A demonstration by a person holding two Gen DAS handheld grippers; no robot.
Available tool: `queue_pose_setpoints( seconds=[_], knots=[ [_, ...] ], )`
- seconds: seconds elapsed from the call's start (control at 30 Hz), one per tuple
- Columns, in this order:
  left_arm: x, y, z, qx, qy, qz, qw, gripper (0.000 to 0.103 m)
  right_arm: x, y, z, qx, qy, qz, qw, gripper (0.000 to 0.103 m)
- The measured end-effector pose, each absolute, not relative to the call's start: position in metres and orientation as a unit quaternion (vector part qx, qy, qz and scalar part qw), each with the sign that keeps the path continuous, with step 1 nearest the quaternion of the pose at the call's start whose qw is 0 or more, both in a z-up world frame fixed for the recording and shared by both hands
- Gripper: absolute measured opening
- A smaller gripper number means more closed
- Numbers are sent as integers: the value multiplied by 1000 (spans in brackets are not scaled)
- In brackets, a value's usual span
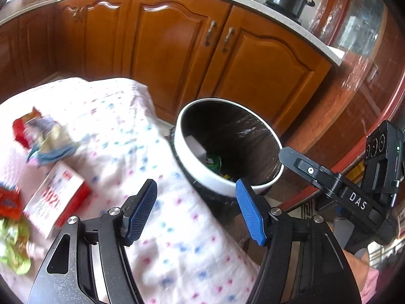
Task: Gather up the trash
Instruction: 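Move both open tools back toward the remaining trash on the table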
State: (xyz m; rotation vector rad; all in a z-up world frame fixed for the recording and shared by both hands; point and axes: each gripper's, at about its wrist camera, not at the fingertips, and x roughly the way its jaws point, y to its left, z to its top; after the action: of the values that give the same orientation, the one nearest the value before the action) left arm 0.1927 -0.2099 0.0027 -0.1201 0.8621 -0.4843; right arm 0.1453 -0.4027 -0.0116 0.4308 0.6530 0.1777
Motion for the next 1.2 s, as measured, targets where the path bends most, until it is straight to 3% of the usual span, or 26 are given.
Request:
queue_pose_setpoints(
  seconds=[1.2],
  knots=[
    [130, -35, -16, -152, 401, -119, 895, 66, 134, -258, -43, 172, 387, 182, 887, 77]
  ],
)
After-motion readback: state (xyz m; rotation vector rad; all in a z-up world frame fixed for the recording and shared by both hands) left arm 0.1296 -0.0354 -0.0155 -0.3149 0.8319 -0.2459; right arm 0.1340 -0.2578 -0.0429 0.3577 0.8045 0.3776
